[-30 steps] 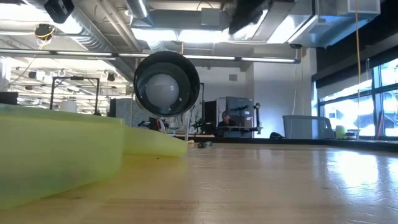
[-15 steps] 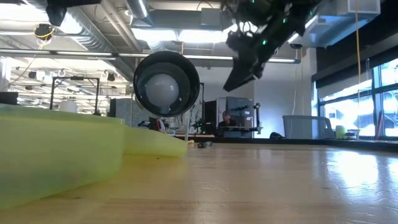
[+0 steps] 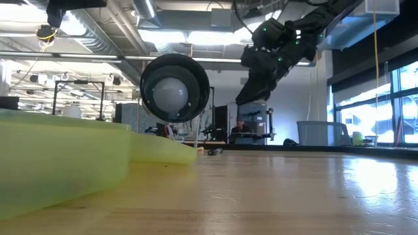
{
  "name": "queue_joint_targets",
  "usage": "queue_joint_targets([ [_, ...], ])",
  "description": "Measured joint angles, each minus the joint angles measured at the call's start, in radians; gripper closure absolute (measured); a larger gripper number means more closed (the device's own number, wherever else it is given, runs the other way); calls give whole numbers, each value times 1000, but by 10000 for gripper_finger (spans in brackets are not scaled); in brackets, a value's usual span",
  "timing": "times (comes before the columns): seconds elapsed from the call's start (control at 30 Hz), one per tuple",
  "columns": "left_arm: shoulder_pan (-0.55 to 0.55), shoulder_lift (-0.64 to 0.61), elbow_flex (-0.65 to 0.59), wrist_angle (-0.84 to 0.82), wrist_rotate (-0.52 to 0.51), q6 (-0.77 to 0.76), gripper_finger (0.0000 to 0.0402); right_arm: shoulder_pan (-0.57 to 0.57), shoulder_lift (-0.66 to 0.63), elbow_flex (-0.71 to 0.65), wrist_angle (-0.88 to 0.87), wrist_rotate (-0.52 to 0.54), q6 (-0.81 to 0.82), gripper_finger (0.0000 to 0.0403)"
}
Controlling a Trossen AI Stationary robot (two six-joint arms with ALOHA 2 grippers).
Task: Pick & place school supplies into a supply box
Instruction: Put the orange pencil into the supply box
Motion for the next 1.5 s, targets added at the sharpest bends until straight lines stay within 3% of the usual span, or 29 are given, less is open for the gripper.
queue_joint_targets([
  [0.2, 0, 0, 0, 0, -5, -1, 329, -6, 3, 26, -7, -22, -207, 288],
  [0.47, 1, 0, 0, -8, -2, 0, 329, -7, 2, 98, -5, 148, -72, 234],
  [0.77, 127, 1, 0, -4, 125, 0, 329, -7, 2, 97, -27, 150, -38, 215],
  [0.9, 264, 29, 30, -2, 273, 32, 329, -7, 2, 97, -62, 151, 5, 215],
  [1.13, 595, 170, 169, -32, 639, 80, 329, -6, 2, 97, -179, 150, 119, 215],
  [1.3, 853, 355, 288, -96, 921, 117, 329, 38, -2, 96, -243, 105, 134, 215],
  [1.5, 1108, 613, 455, -109, 1133, 142, 334, 88, -5, 96, -323, 165, 181, 214],
])
